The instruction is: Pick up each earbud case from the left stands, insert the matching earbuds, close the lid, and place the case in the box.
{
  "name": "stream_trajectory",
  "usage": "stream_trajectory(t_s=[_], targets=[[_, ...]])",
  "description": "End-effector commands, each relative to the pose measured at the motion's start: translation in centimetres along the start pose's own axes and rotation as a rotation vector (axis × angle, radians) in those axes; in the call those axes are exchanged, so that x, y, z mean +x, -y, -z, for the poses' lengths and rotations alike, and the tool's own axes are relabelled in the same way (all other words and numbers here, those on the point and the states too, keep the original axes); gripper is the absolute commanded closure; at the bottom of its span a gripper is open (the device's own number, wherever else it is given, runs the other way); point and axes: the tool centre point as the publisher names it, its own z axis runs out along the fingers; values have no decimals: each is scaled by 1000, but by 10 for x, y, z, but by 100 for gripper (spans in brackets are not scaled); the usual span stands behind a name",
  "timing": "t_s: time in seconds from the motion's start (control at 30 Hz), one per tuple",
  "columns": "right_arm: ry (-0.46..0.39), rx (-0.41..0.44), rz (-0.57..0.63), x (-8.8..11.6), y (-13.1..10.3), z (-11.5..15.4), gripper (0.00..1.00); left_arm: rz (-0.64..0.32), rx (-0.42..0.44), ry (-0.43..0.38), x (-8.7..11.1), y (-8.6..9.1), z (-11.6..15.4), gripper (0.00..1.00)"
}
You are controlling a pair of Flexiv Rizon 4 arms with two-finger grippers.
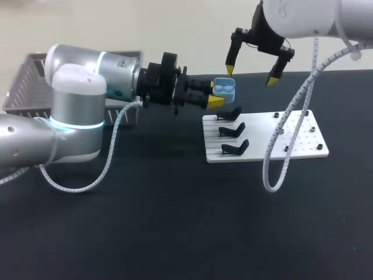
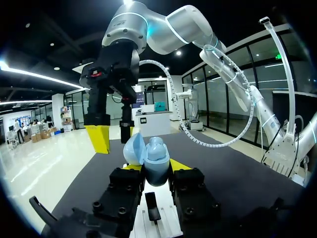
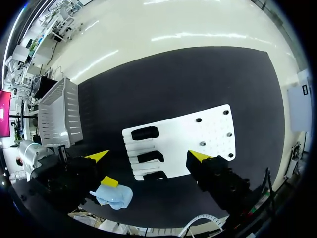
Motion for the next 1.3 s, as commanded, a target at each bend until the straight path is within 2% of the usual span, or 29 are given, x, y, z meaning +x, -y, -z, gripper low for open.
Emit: stream_trajectory(t_s=[0.03,0.5,0.73,0.77,0.9,1.07,1.2,1.3], targets=[[-9,6,-8,9,3,3,0,-1,-1,0,0,0,0,100],[-33,13,10,38,5,13,0,-1,-1,0,0,0,0,100],[-28,11,27,46,5,16,0,-1,-1,0,0,0,0,100],[-56,3,22,47,6,16,0,-1,-1,0,0,0,0,100],[26,-28,41,47,9,21,0,-1,-1,0,0,0,0,100],[115,-84,59,50,16,44,0,-1,-1,0,0,0,0,100],[221,-135,121,71,21,69,0,-1,-1,0,0,0,0,100],[292,-141,154,88,28,79,0,-1,-1,0,0,0,0,100]])
